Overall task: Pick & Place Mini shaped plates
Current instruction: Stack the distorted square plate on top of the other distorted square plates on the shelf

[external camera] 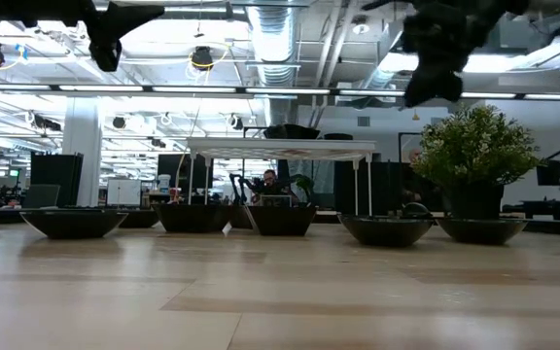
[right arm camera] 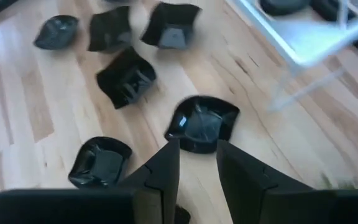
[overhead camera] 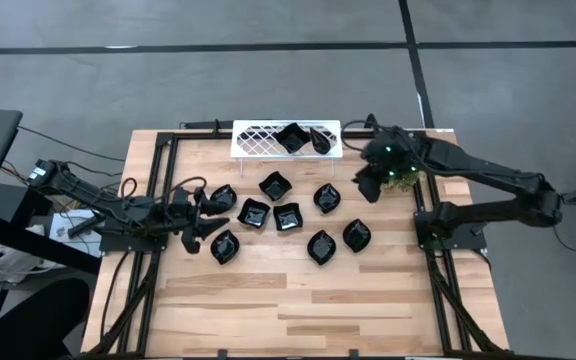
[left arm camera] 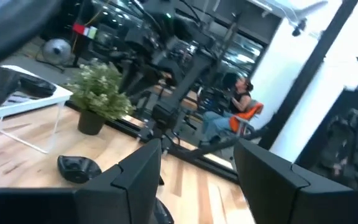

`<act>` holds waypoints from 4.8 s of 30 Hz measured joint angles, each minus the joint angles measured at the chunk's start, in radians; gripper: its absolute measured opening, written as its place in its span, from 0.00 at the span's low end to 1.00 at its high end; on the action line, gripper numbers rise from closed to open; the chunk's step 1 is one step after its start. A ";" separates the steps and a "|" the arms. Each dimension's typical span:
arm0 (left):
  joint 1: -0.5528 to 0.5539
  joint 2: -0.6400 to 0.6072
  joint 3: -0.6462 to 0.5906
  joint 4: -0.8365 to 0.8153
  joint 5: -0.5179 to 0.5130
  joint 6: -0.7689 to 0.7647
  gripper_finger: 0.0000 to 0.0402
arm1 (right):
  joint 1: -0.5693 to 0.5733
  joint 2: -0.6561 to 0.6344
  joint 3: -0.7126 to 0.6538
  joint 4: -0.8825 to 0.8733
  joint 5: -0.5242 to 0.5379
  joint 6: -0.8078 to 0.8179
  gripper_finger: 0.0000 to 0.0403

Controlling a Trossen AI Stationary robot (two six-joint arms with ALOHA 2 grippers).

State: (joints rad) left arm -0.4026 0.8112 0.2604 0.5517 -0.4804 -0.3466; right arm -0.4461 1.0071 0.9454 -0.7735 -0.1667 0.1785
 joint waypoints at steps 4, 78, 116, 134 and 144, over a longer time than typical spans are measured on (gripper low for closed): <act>0.000 0.000 0.000 0.021 -0.009 -0.009 0.51 | 0.000 -0.060 -0.062 0.002 0.035 0.056 0.25; 0.523 0.683 0.557 -0.955 0.391 -0.492 0.51 | 0.111 -0.504 -0.485 0.871 0.090 0.137 0.25; 0.510 0.710 0.490 -0.878 0.316 -0.447 0.51 | 0.111 -0.503 -0.485 0.858 0.089 0.136 0.25; 0.540 0.736 0.494 -0.948 0.290 -0.475 0.51 | 0.111 -0.503 -0.485 0.857 0.089 0.144 0.25; 0.504 0.736 0.494 -1.003 0.309 -0.579 0.51 | 0.111 -0.503 -0.485 0.856 0.089 0.144 0.25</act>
State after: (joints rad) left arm 0.1018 1.5475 0.7544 -0.4514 -0.1713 -0.9253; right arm -0.3351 0.5037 0.4606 0.0826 -0.0772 0.3225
